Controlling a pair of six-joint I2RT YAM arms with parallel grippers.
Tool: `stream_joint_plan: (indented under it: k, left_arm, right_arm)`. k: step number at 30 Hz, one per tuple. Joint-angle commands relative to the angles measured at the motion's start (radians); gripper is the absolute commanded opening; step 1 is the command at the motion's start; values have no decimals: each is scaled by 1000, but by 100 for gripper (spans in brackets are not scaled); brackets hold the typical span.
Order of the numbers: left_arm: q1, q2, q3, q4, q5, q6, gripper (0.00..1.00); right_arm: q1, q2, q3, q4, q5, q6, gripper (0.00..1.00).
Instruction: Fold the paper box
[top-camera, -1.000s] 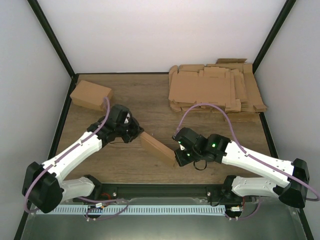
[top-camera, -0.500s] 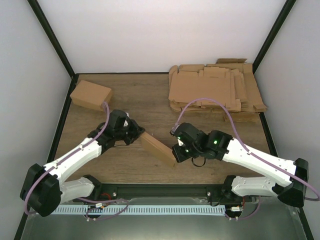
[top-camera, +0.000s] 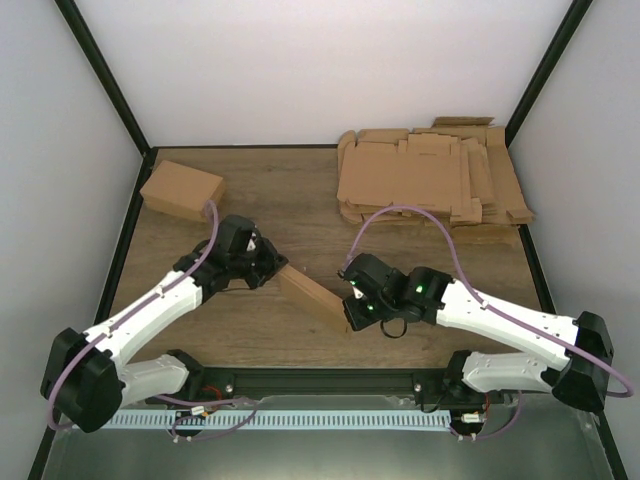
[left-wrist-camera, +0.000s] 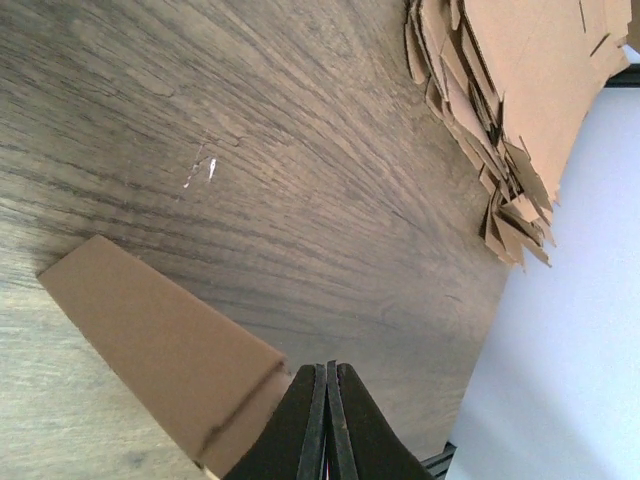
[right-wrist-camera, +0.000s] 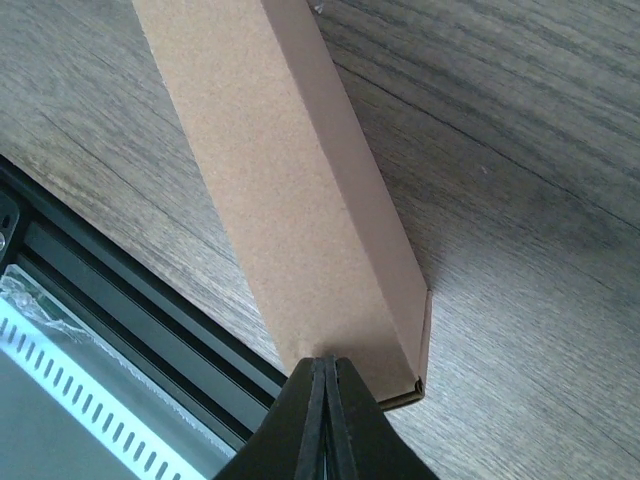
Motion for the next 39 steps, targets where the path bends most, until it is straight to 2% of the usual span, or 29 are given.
stream_joint_plan:
  k: [1,9,14,21,24,28,33,36,39]
  left_arm:
    - [0,-14,113,-199,-30,80,4]
    - [1,-31,126,-245,-24,90,4]
    - [1,-36,71,-245,-51,71,4]
    - [1,-15,-108,-70,-4,18,4]
    - [1,-4,-79,-97,-18,38,4]
    - [2,-31,23,-209,-106,63,4]
    - [5,-36,130,-256,-98,80,4]
    - [6,-40,127,-258,-106,81,4]
    - [12,-29,57,-225,-94,76,4]
  right_arm:
    - [-6,33,-53,-30,19,6,3]
    - [-6,37,-57,-26,12,5,3]
    - [-6,34,-60,-29,9,7,3]
    - [-7,45,-60,-26,3,7,3]
    - [-6,46,-62,-24,-1,7,3]
    - [-7,48,-60,-24,-2,7,3]
    - [-6,50,-59,-24,0,5,3]
    - [-6,52,-59,-23,-1,6,3]
    - [-6,53,-58,-21,-2,2,3]
